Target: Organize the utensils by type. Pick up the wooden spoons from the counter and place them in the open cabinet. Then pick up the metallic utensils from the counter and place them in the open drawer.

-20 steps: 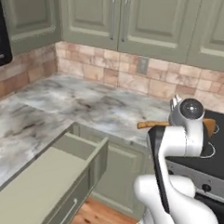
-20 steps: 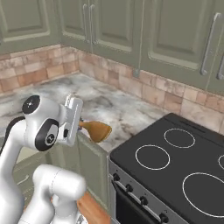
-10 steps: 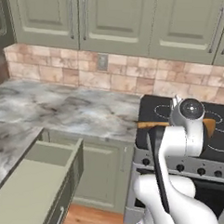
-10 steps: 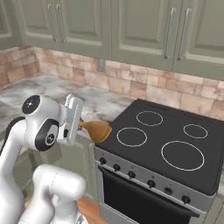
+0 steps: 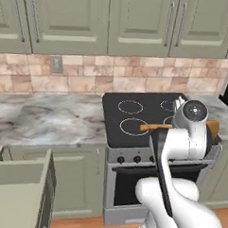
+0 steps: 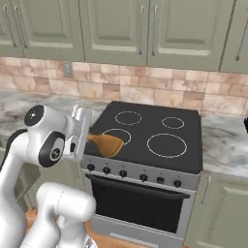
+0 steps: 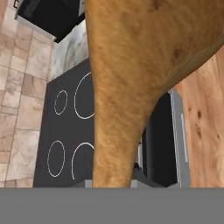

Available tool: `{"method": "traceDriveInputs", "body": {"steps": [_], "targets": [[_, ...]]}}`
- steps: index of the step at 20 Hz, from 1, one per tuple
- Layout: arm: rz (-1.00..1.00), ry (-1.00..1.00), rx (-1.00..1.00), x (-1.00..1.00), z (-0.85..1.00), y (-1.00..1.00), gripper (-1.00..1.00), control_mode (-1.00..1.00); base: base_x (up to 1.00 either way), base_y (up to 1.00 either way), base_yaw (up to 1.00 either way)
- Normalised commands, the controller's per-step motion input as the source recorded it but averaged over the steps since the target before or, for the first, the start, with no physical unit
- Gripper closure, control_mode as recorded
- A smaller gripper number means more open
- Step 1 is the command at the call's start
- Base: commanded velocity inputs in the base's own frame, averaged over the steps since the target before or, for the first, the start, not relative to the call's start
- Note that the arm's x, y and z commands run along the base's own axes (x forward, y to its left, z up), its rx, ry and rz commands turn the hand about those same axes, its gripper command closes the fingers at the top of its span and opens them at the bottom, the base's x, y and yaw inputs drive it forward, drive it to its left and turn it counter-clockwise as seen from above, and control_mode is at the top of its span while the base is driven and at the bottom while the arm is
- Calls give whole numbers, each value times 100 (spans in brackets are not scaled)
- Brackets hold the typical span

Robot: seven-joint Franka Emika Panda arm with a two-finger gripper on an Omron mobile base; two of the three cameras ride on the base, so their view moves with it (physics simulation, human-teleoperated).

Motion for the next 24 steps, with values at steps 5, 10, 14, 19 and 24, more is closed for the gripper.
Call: {"method": "traceDriveInputs", "body": {"steps": [5, 10, 14, 19, 24], "targets": [[0, 0, 0, 0, 0, 0, 100, 100, -26, 0, -47], [0, 0, 0, 0, 0, 0, 100, 100, -19, 0, -44], [0, 0, 0, 0, 0, 0, 100, 100, -12, -4, -45], [0, 0, 0, 0, 0, 0, 100, 100, -1, -9, -43], [0, 0, 0, 0, 0, 0, 100, 100, 0, -16, -43]]}}
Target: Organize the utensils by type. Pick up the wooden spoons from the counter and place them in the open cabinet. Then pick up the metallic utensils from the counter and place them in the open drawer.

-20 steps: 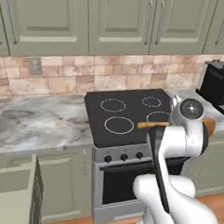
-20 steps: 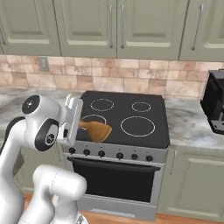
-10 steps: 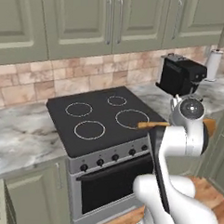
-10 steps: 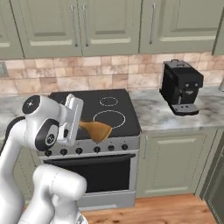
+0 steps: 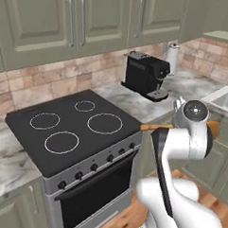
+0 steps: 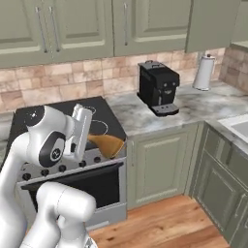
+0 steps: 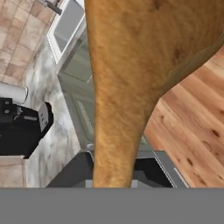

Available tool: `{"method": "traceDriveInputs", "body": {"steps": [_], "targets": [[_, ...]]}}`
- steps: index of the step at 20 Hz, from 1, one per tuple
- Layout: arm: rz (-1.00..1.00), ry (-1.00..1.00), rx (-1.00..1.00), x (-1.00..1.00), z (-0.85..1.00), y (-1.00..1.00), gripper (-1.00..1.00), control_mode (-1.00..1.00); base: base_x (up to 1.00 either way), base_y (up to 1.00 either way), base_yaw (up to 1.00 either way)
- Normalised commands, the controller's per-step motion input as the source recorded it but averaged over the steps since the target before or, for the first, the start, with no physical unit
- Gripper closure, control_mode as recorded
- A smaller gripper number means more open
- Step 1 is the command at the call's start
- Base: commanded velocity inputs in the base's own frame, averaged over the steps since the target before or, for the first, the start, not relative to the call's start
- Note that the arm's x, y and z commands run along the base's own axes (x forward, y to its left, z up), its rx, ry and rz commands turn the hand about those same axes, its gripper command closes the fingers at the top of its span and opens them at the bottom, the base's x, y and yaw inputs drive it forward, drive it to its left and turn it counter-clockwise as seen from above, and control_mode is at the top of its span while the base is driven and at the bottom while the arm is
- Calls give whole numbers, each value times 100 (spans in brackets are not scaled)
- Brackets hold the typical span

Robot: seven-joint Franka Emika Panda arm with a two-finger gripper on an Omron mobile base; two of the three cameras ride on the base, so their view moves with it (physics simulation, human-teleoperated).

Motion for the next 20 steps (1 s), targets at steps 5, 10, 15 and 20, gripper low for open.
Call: {"method": "traceDriveInputs", "body": {"steps": [5, 10, 15, 20], "targets": [[0, 0, 0, 0, 0, 0, 100, 100, 19, -17, -38], [0, 0, 0, 0, 0, 0, 100, 100, 38, -38, -26], [0, 0, 0, 0, 0, 0, 100, 100, 49, -61, -17], [0, 0, 0, 0, 0, 0, 100, 100, 55, -48, -15]]}}
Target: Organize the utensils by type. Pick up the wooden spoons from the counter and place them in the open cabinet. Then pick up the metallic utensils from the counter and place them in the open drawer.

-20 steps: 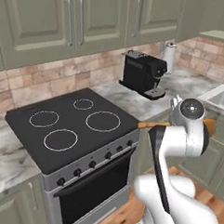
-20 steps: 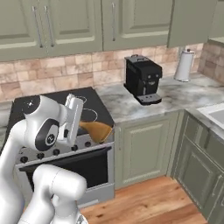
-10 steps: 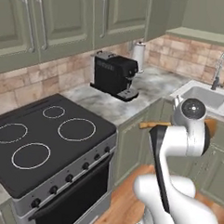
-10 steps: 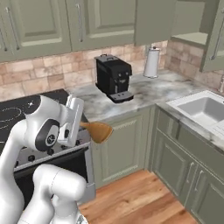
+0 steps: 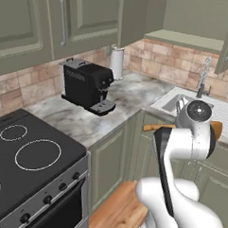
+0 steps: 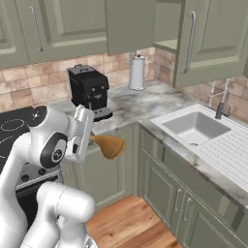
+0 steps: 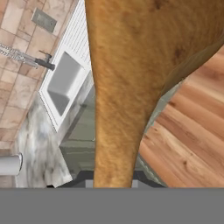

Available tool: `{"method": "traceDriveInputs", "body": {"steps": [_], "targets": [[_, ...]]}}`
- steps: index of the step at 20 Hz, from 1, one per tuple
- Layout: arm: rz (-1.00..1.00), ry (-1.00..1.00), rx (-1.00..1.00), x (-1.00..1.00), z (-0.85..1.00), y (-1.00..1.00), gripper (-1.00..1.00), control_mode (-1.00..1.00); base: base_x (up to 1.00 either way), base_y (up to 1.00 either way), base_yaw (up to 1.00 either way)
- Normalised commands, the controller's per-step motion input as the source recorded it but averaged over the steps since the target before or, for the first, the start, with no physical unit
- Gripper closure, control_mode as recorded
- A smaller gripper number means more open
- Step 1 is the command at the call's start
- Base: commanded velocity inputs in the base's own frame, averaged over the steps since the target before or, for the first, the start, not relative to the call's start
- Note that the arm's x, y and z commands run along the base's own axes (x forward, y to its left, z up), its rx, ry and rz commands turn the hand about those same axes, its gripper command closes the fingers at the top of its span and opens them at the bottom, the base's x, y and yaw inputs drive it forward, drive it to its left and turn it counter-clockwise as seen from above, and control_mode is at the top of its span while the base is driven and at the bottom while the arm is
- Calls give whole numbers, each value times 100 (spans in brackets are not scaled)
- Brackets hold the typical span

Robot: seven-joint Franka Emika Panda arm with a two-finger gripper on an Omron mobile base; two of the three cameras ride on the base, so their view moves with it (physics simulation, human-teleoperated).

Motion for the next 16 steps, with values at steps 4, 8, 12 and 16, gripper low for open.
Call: {"method": "traceDriveInputs", "body": {"steps": [4, 8, 12, 16], "targets": [[0, 0, 0, 0, 0, 0, 100, 100, 61, -3, -18], [0, 0, 0, 0, 0, 0, 100, 100, 61, 1, -16], [0, 0, 0, 0, 0, 0, 100, 100, 65, 8, -19], [0, 0, 0, 0, 0, 0, 100, 100, 55, 0, -24]]}}
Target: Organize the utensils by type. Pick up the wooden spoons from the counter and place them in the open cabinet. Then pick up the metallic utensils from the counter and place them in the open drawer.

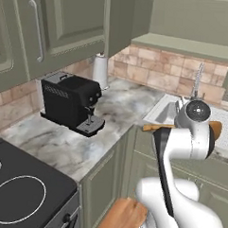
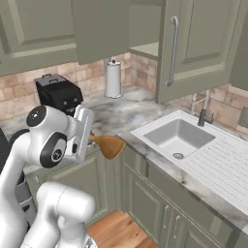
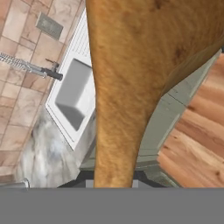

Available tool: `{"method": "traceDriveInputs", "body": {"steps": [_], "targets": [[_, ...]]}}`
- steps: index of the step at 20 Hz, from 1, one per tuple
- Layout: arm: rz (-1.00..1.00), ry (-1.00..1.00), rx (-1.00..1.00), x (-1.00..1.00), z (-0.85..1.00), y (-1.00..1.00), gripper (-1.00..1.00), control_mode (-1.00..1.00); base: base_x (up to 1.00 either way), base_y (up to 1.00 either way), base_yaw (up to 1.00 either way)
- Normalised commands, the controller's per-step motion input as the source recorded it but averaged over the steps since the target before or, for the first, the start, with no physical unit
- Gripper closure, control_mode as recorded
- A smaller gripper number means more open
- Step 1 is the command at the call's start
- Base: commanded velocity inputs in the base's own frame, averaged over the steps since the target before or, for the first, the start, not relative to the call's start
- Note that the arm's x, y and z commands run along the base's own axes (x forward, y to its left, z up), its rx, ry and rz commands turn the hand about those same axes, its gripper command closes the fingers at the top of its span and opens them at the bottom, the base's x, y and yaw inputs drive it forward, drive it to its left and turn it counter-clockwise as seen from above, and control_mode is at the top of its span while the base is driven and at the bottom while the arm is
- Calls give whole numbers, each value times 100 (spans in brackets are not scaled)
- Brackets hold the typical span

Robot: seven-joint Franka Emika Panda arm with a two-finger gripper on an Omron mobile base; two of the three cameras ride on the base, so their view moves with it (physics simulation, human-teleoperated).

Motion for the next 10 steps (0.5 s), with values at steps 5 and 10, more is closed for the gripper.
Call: {"method": "traceDriveInputs", "body": {"steps": [5, 10], "targets": [[0, 0, 0, 0, 0, 0, 100, 100, 53, 0, -29], [0, 0, 0, 0, 0, 0, 100, 100, 54, 6, -27]]}}
